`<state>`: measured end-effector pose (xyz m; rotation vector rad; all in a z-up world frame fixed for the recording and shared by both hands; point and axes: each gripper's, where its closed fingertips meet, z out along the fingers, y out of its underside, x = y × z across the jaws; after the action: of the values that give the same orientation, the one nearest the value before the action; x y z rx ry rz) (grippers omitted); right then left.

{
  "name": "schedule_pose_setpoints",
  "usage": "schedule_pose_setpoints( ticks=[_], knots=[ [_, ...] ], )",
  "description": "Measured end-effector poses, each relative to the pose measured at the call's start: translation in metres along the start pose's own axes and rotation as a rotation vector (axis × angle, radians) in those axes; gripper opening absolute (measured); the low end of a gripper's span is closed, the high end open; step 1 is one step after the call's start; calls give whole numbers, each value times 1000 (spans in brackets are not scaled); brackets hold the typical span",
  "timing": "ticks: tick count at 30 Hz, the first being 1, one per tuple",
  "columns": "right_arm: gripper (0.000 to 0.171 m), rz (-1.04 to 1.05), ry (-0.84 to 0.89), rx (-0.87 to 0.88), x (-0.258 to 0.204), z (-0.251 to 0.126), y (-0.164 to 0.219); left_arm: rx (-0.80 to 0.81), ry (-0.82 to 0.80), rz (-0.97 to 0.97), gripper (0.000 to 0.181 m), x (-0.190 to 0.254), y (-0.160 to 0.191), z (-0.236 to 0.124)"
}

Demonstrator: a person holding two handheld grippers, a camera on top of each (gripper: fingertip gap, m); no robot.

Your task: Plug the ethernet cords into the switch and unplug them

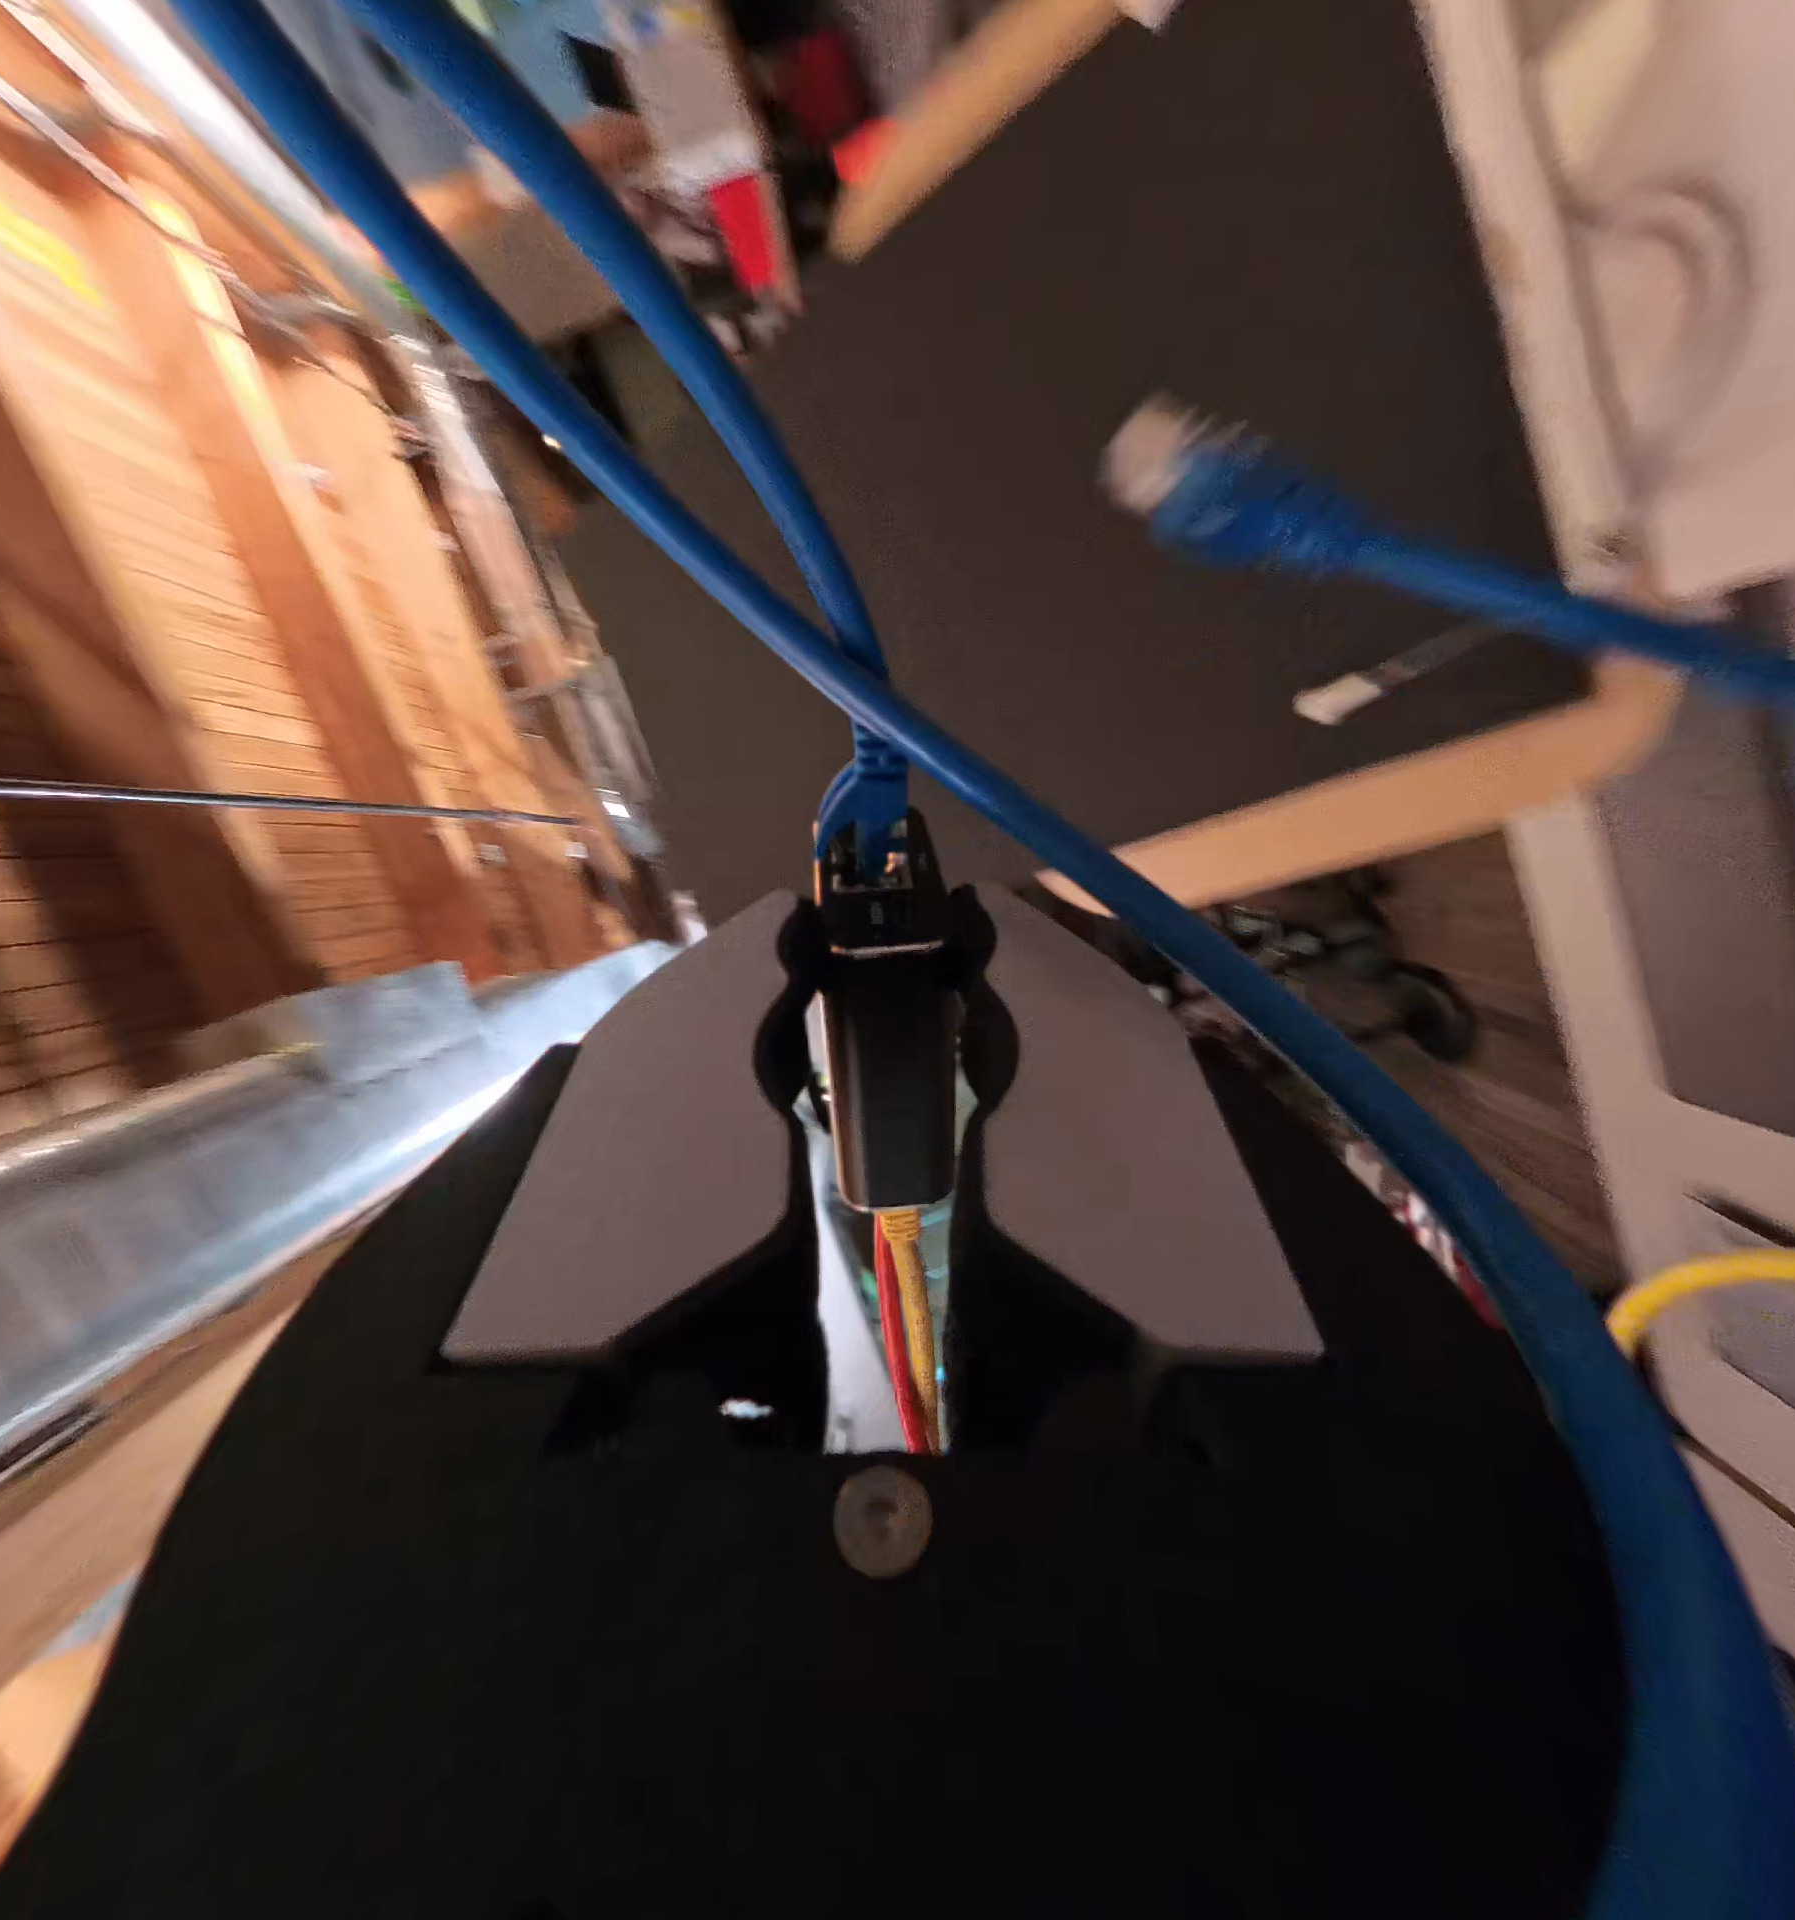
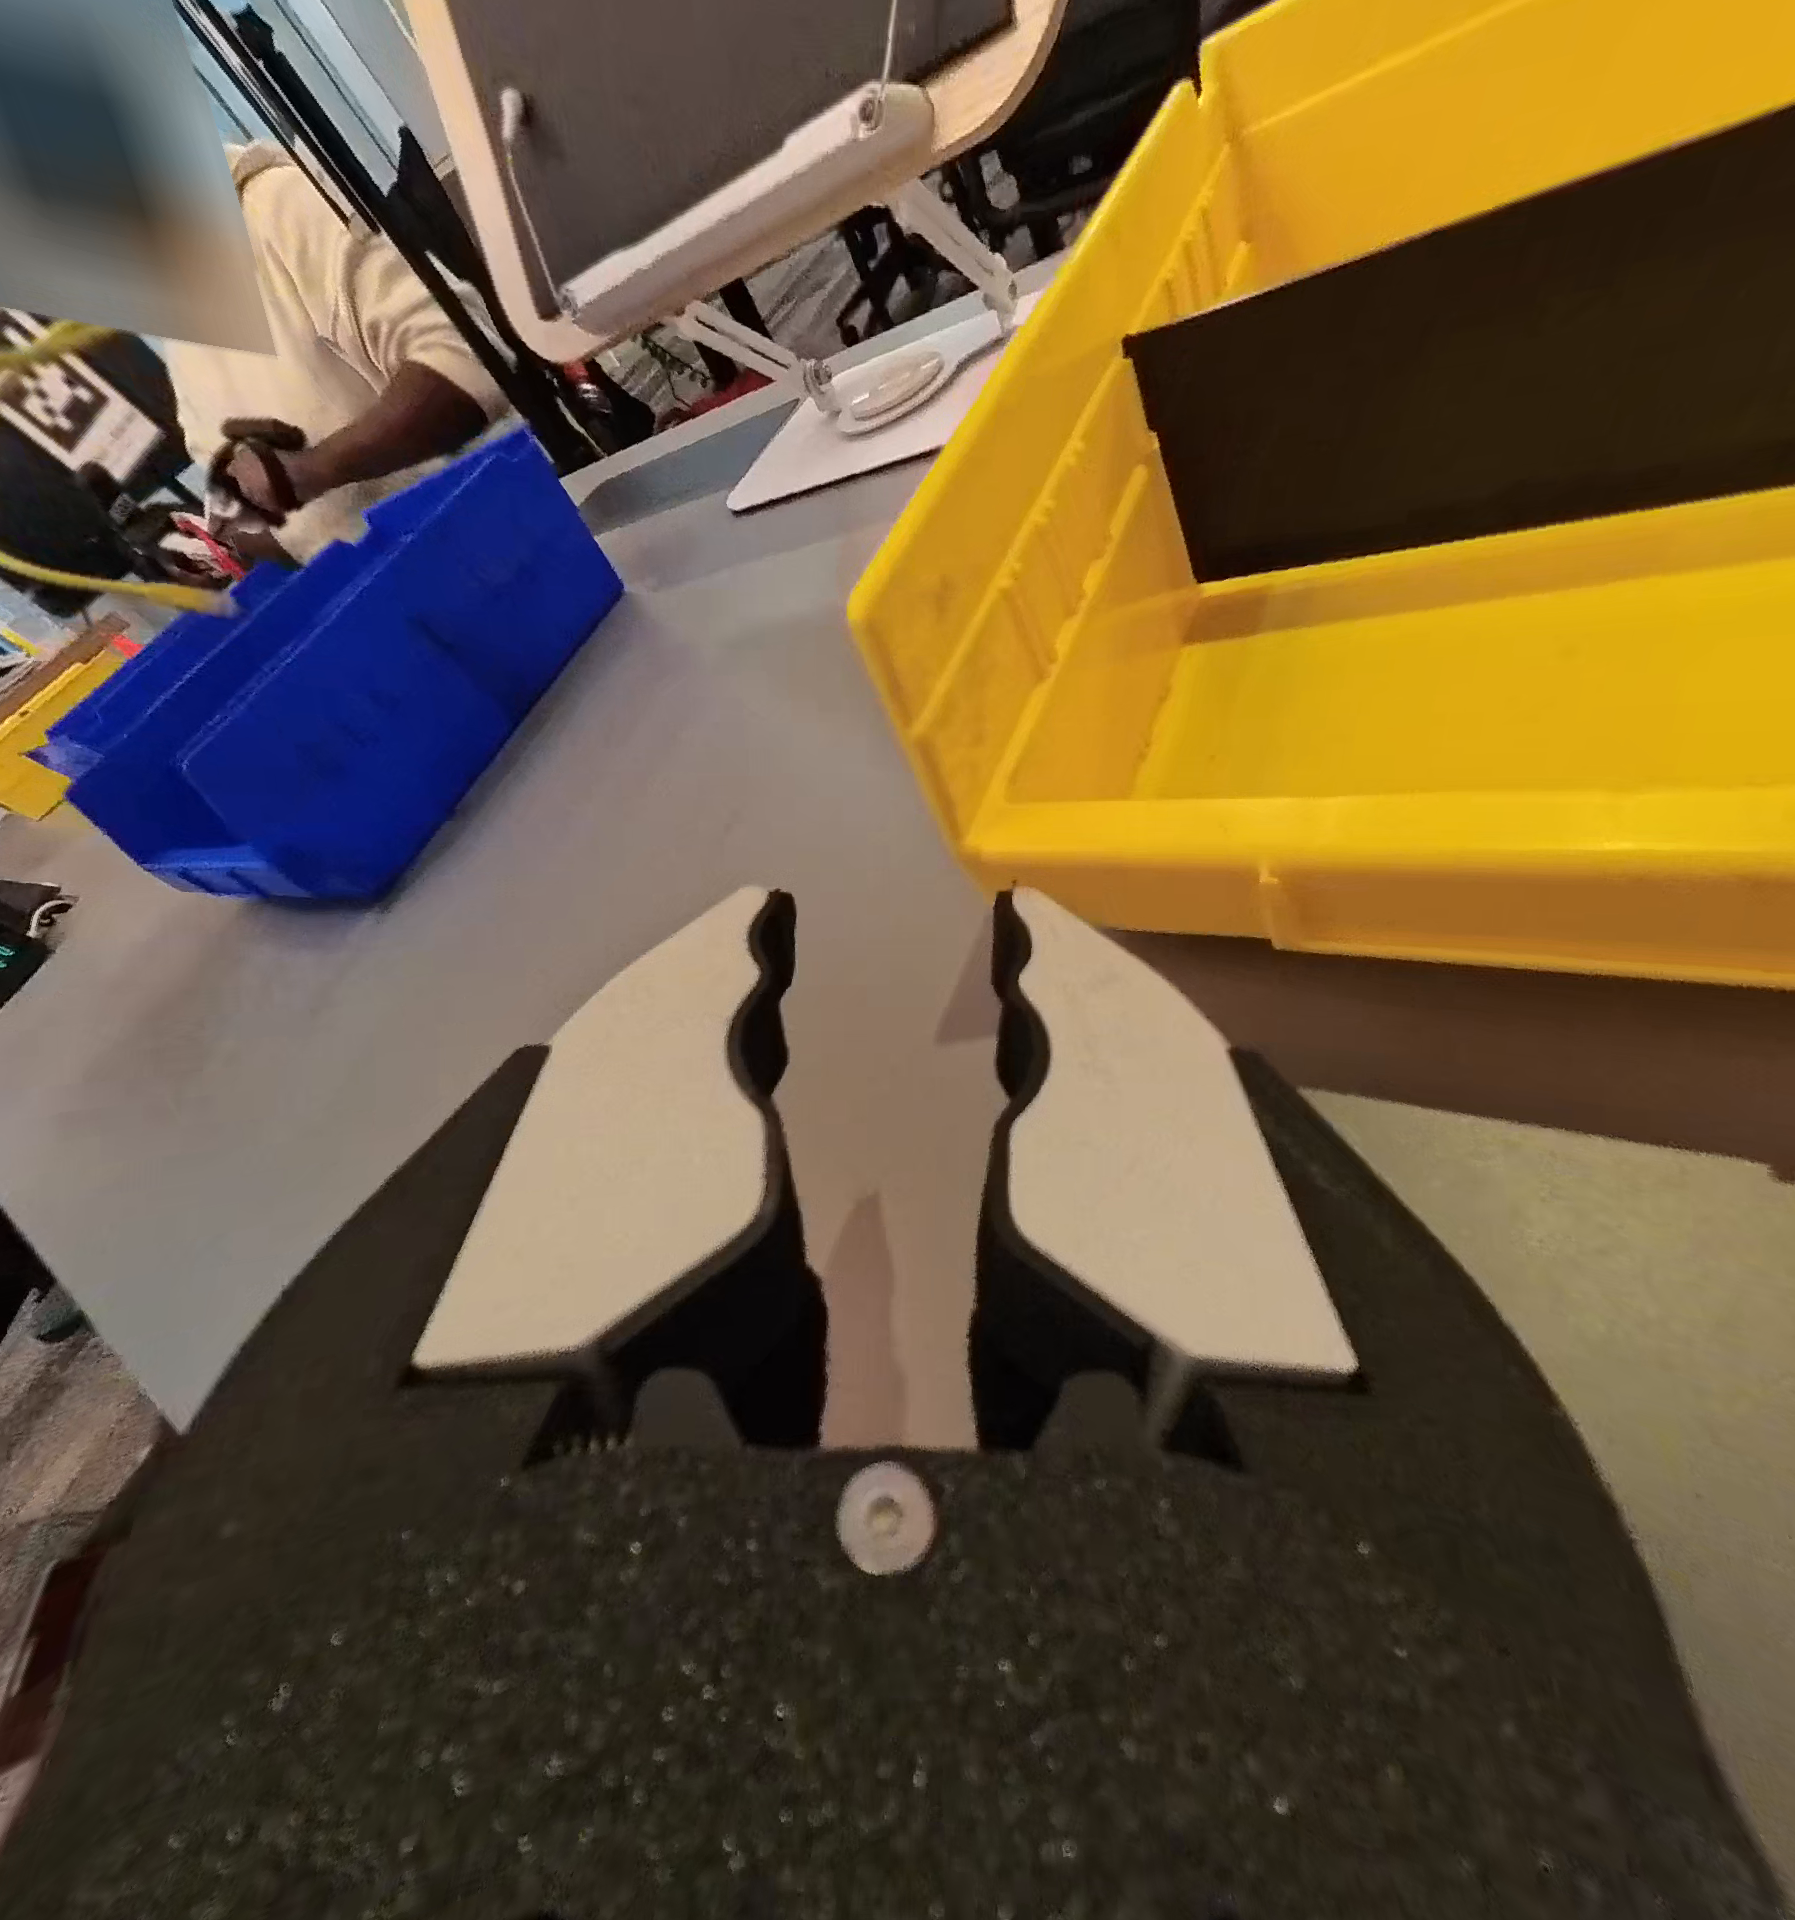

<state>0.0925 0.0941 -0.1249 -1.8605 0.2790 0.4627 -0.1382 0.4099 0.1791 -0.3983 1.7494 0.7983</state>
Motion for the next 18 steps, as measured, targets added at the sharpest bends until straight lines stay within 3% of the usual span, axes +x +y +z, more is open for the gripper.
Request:
schedule_pose_setpoints(
  ticks=[6, 10, 14, 18],
  knots=[
    [36, -31, 28, 53, 1, -9, -10, 66, -295, -79, 25, -165, -31, -36],
    [35, -13, 24, 75, 1, -14, -14, 107, -342, -162, 25, -241, -35, -49],
    [33, -4, 22, 111, 1, -19, -20, 240, -216, -289, 25, -223, -72, -46],
    [34, -39, 3, 167, -4, -25, -32, 387, -107, -403, 25, -126, -143, -34]
  ],
)
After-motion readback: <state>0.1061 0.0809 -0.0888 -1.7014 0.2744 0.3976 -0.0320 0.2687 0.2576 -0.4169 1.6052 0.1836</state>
